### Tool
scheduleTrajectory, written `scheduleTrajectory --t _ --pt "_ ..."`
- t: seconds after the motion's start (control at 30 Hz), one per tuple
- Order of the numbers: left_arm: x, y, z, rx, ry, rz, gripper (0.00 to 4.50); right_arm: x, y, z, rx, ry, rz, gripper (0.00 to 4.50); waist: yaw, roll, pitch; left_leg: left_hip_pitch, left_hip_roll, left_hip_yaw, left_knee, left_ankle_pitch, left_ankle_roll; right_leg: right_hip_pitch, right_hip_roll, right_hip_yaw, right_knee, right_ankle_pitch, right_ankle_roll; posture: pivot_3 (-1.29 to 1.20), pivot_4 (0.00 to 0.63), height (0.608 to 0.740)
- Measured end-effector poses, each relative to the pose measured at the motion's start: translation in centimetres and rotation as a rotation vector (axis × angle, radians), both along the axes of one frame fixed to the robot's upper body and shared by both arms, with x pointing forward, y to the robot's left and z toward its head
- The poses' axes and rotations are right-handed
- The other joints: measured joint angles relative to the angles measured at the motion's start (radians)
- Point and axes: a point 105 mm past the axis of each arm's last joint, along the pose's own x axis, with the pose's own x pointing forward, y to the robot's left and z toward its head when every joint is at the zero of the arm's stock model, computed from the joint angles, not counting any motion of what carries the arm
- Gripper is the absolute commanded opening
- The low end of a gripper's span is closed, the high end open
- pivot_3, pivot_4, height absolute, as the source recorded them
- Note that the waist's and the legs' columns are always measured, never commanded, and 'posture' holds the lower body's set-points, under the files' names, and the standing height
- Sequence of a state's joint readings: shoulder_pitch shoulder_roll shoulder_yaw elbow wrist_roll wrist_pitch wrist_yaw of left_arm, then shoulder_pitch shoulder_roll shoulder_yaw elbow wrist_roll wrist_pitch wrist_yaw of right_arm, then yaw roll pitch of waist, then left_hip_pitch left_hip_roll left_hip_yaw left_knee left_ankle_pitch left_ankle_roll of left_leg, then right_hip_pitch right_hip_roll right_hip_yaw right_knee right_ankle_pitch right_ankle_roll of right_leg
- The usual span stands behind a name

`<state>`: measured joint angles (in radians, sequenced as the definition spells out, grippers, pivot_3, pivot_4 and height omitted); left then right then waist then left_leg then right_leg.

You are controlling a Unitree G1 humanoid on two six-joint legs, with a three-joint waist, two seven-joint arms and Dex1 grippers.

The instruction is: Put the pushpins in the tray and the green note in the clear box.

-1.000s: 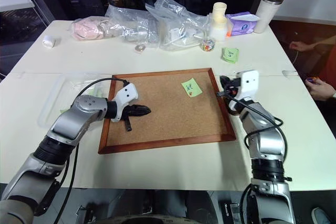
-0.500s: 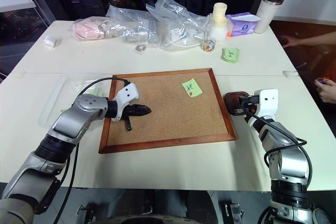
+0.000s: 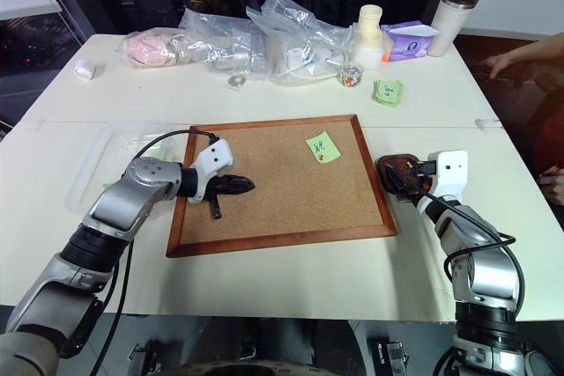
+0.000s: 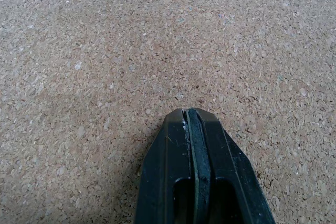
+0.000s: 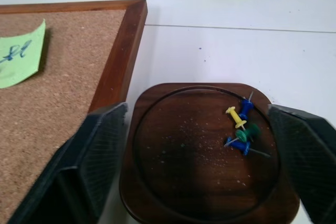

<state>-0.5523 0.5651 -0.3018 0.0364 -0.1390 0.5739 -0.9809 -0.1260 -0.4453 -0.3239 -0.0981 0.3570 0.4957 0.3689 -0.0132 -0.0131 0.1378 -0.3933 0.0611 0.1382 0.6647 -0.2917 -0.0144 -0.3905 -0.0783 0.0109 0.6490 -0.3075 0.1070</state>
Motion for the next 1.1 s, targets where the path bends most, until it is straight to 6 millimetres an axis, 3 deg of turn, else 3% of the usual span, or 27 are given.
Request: scheduleTrajectory --t 0.17,0.23,0.4,0.57,0.83,0.93,1.1 --pt "0.0 0.0 0.0 0.000 0.000 0.000 0.00 0.0 0.8 0.9 0.014 -0.033 0.042 4.40 0.000 0.000 0.000 0.000 0.000 0.000 0.000 0.000 0.000 0.000 0.000 0.000 0.000 0.000 0.000 0.00 0.150 0.737" --pt "0.0 0.2 -0.1 0.003 0.002 0.003 0.00 0.2 2.0 2.0 0.025 -0.063 0.102 4.40 -0.001 0.000 0.000 0.000 0.000 0.000 0.000 0.000 0.000 0.000 0.000 0.000 0.000 0.000 0.000 0.00 0.150 0.737" --pt "0.0 -0.1 0.0 0.000 -0.002 -0.001 0.00 1.7 8.2 3.9 -0.007 -0.101 0.356 4.40 0.000 0.000 0.000 0.000 0.000 0.000 0.000 0.000 0.000 0.000 0.000 0.000 0.000 0.000 0.000 0.00 0.150 0.737" --pt "0.0 -0.1 0.0 -0.002 -0.003 -0.002 0.00 3.5 12.0 2.0 -0.022 -0.050 0.484 4.40 0.002 0.000 0.000 -0.001 0.000 0.000 0.000 0.000 0.001 0.000 0.000 0.000 0.000 0.000 0.000 0.00 0.150 0.737" --pt "-0.1 0.0 0.0 0.002 -0.009 0.004 0.00 4.9 13.1 0.0 -0.025 -0.019 0.526 4.40 -0.002 0.000 0.000 -0.001 0.000 0.000 0.000 0.000 0.001 0.000 0.000 -0.001 0.000 0.000 0.000 0.00 0.150 0.737" --pt "-0.3 0.1 -0.1 0.003 -0.011 0.010 0.00 5.1 13.3 -0.8 -0.024 -0.005 0.534 3.55 -0.002 0.000 0.000 0.000 0.000 0.000 0.000 0.000 0.001 0.000 0.000 -0.001 0.000 0.000 0.000 0.00 0.150 0.737" --pt "-0.3 0.2 -0.2 0.006 -0.012 0.020 0.00 5.5 13.3 -1.6 -0.056 0.000 0.544 1.11 -0.005 -0.001 -0.001 0.001 0.001 0.000 0.000 0.000 0.001 0.001 0.000 -0.001 0.000 0.000 0.000 0.00 0.150 0.737"
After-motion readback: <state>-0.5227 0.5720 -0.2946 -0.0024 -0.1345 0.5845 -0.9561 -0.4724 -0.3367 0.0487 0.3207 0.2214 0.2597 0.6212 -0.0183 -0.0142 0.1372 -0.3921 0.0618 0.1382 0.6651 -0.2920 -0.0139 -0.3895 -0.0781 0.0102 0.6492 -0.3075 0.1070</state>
